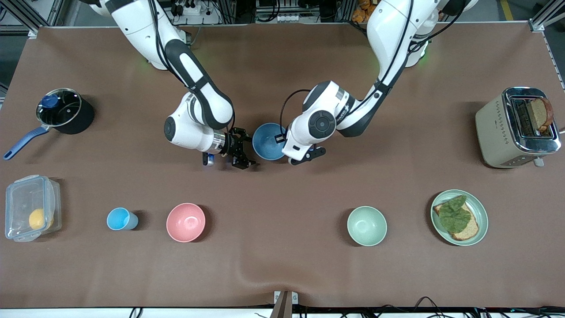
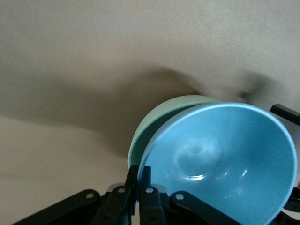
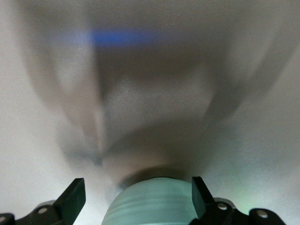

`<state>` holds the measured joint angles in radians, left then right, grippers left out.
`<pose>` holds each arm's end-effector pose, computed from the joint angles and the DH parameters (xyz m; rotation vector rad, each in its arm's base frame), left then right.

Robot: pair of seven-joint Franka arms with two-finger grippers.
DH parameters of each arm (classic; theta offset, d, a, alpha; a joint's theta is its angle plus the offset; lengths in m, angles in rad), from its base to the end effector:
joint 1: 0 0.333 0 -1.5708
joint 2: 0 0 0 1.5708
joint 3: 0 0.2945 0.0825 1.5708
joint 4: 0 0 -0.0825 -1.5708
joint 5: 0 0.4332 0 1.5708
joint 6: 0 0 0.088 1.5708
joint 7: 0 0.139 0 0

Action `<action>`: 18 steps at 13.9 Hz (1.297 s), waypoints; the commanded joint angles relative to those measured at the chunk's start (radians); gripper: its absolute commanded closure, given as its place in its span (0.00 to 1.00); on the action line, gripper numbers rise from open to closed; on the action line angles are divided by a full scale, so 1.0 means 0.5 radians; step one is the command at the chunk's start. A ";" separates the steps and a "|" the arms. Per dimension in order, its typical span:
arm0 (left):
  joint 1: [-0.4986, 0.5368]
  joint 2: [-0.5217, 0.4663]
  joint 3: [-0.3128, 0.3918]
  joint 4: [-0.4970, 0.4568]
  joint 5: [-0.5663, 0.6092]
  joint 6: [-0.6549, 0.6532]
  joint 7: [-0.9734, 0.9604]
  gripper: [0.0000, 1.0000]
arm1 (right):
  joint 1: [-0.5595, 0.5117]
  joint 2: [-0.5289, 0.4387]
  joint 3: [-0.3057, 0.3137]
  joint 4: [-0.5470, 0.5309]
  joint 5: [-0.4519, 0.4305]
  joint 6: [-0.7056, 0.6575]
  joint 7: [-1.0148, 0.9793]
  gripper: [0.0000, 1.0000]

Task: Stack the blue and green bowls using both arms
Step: 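Lower the blue bowl into the green bowl and open both grippers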

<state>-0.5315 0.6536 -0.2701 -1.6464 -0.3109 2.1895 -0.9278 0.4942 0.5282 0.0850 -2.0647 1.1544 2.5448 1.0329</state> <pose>0.4809 -0.5108 0.1617 2.8502 0.5294 -0.5504 0.4977 0.3361 0.0792 -1.9685 1.7833 0.6876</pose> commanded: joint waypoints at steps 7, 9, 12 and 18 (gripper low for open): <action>-0.038 -0.052 0.031 0.056 0.168 -0.025 -0.178 0.00 | 0.006 -0.001 0.002 0.015 0.054 0.009 -0.072 0.00; 0.001 -0.132 0.052 0.056 0.302 -0.053 -0.181 0.00 | -0.010 -0.010 -0.010 0.003 0.005 0.006 -0.157 0.00; 0.145 -0.276 0.074 0.089 0.440 -0.215 -0.175 0.00 | -0.053 -0.013 -0.059 -0.025 -0.151 -0.049 -0.271 0.00; 0.528 -0.319 0.062 0.495 0.622 -0.756 -0.102 0.00 | -0.267 -0.099 -0.145 -0.034 -0.608 -0.517 -0.268 0.00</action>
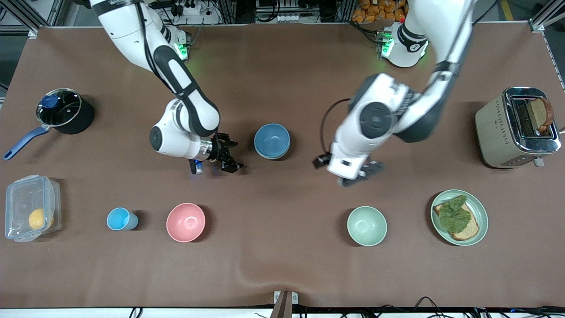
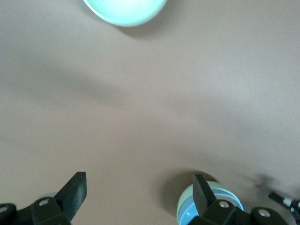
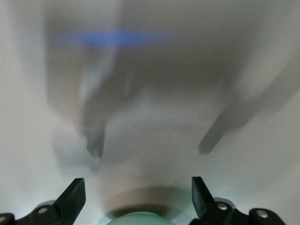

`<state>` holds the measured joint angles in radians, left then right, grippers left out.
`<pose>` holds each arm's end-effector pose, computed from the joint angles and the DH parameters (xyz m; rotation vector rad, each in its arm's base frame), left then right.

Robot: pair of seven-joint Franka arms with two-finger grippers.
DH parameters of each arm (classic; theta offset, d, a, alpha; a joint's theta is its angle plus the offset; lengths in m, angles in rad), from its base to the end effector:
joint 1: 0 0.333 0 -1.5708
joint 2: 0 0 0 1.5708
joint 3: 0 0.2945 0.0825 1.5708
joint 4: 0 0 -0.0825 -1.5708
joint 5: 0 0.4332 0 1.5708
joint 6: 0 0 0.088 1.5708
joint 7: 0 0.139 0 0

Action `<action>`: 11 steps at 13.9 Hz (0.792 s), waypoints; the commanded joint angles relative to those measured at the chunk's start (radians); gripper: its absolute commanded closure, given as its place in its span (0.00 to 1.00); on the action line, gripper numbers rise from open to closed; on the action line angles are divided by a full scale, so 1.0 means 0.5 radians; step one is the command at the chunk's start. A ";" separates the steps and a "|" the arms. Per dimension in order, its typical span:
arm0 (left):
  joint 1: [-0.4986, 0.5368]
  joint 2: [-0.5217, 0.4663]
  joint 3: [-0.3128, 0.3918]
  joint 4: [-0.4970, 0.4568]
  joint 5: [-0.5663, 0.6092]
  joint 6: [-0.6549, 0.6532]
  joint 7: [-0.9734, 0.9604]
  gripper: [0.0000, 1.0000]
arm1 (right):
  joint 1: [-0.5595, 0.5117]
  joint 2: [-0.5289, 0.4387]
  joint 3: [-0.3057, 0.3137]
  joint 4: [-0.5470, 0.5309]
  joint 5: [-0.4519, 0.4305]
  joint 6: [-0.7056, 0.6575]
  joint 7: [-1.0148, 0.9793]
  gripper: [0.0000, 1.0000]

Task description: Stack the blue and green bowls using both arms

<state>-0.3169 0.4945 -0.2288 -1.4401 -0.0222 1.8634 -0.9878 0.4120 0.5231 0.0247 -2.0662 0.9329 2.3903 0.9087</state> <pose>0.6282 -0.3609 0.3393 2.9967 0.7215 -0.2043 0.5197 0.2710 0.0746 -2.2212 1.5865 0.6972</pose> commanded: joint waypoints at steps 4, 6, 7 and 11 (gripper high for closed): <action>0.348 -0.200 -0.015 0.073 0.054 -0.155 0.395 0.00 | -0.308 -0.224 -0.151 -0.025 -0.521 -0.699 -0.114 0.00; 0.480 -0.255 -0.033 0.070 0.054 -0.235 0.582 0.00 | -0.464 -0.249 -0.151 -0.016 -0.598 -0.862 -0.270 0.00; 0.523 -0.262 -0.036 0.070 0.051 -0.254 0.668 0.00 | -0.505 -0.261 -0.151 -0.015 -0.638 -0.905 -0.332 0.00; 0.480 -0.286 -0.003 -0.049 0.148 -0.480 0.837 0.00 | -0.685 -0.389 -0.145 0.030 -0.996 -1.111 -0.354 0.00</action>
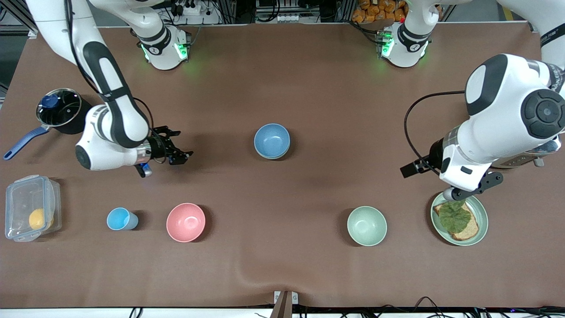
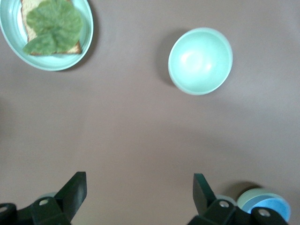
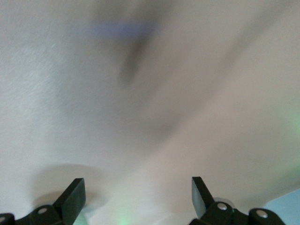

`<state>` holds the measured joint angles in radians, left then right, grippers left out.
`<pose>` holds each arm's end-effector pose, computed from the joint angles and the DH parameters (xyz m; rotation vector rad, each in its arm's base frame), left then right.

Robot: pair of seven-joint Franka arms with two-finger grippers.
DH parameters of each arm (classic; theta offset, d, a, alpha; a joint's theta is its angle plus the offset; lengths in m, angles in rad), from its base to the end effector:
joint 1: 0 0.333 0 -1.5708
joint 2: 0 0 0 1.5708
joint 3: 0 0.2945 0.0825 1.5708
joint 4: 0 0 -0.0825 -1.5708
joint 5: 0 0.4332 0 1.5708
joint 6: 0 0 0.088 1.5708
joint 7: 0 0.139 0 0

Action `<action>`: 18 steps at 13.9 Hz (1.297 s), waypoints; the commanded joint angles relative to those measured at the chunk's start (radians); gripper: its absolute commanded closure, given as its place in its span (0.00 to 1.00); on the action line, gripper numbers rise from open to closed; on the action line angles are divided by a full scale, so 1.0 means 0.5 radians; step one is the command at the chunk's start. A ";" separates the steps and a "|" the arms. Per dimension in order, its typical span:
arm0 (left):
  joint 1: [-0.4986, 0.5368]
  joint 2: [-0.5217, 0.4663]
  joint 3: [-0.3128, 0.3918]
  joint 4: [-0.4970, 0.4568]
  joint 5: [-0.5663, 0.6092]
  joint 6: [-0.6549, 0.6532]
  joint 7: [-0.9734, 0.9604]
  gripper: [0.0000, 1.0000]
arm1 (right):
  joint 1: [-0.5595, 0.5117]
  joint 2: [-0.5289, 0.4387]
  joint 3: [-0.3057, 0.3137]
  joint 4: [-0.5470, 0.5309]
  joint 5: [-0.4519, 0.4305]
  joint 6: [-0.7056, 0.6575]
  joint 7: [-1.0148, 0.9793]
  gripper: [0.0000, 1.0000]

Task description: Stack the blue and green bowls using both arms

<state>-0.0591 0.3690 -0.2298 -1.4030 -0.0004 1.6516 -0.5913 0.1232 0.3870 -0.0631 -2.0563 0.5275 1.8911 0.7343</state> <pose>0.6702 -0.1801 0.4295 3.0683 0.4839 -0.2113 0.5380 0.0829 0.1396 -2.4742 1.3321 0.9536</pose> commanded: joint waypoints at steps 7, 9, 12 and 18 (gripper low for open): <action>-0.057 -0.375 0.269 -0.868 0.225 0.420 0.311 0.00 | -0.363 -0.304 0.340 0.565 -0.735 -0.713 -0.137 0.00; -0.057 -0.523 0.324 -0.986 0.206 0.473 0.378 0.00 | -0.394 -0.362 0.442 0.725 -0.779 -0.775 -0.143 0.00; -0.038 -0.744 0.325 -1.035 0.167 0.431 0.394 0.00 | -0.394 -0.497 0.445 0.839 -0.809 -0.788 -0.232 0.00; -0.035 -0.867 0.322 -0.760 0.001 0.176 0.884 0.00 | -0.439 -0.847 0.427 0.760 -0.892 -0.460 -0.866 0.00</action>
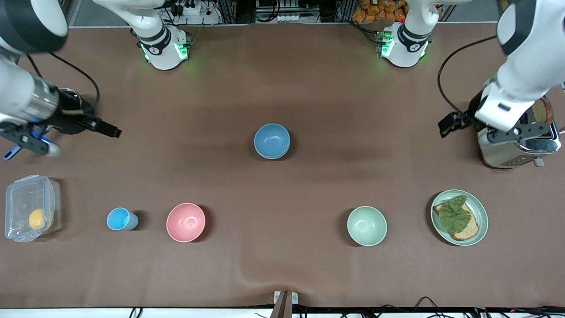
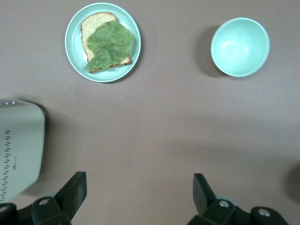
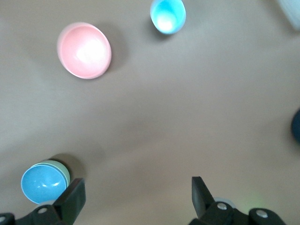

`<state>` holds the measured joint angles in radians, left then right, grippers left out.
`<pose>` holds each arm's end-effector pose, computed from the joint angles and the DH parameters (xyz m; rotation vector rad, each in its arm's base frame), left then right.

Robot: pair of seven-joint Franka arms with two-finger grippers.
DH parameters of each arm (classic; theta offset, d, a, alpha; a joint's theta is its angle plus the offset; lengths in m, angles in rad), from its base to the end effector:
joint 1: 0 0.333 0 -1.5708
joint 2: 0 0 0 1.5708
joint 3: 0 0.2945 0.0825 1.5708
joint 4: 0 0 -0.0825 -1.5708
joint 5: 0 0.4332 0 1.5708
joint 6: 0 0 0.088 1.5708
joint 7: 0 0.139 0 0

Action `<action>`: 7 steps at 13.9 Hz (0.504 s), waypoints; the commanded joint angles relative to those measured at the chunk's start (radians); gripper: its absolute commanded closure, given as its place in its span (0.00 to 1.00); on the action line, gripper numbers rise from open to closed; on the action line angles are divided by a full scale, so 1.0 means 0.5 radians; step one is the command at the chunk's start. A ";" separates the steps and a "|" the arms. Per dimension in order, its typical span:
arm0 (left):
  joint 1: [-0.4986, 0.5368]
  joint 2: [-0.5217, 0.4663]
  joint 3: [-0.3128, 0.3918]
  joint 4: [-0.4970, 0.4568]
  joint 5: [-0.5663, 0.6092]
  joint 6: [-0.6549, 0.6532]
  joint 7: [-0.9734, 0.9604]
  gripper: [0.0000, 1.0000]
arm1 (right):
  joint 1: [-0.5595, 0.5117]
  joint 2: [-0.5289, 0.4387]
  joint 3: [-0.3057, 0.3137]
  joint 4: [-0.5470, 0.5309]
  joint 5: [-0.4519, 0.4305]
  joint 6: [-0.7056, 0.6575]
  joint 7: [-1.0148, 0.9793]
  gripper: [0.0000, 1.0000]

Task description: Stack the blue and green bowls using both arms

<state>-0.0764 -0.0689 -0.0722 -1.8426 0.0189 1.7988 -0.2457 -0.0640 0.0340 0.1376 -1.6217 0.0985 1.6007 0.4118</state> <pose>0.5881 -0.0865 0.4892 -3.1198 -0.1454 -0.0453 0.6087 0.0574 0.5273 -3.0074 0.5221 0.1189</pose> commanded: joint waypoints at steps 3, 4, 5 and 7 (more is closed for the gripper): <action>-0.016 0.018 -0.021 0.261 -0.004 -0.253 0.304 0.00 | -0.081 -0.160 0.016 -0.128 -0.089 0.244 -0.455 0.00; -0.010 0.027 -0.055 0.310 0.026 -0.314 0.389 0.00 | -0.081 -0.163 0.016 -0.125 -0.117 0.253 -0.513 0.00; -0.010 0.027 -0.055 0.344 0.054 -0.348 0.421 0.00 | -0.078 -0.169 0.016 -0.125 -0.120 0.250 -0.517 0.00; 0.002 0.034 -0.043 0.463 0.011 -0.471 0.430 0.00 | -0.078 -0.194 0.016 -0.134 -0.120 0.229 -0.517 0.00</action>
<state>-0.0815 -0.0725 -0.0944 -1.6908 0.0221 1.6325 -0.0591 -0.0877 -0.0247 0.1332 -1.6559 0.0573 1.7118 0.1718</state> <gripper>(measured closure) 0.000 0.000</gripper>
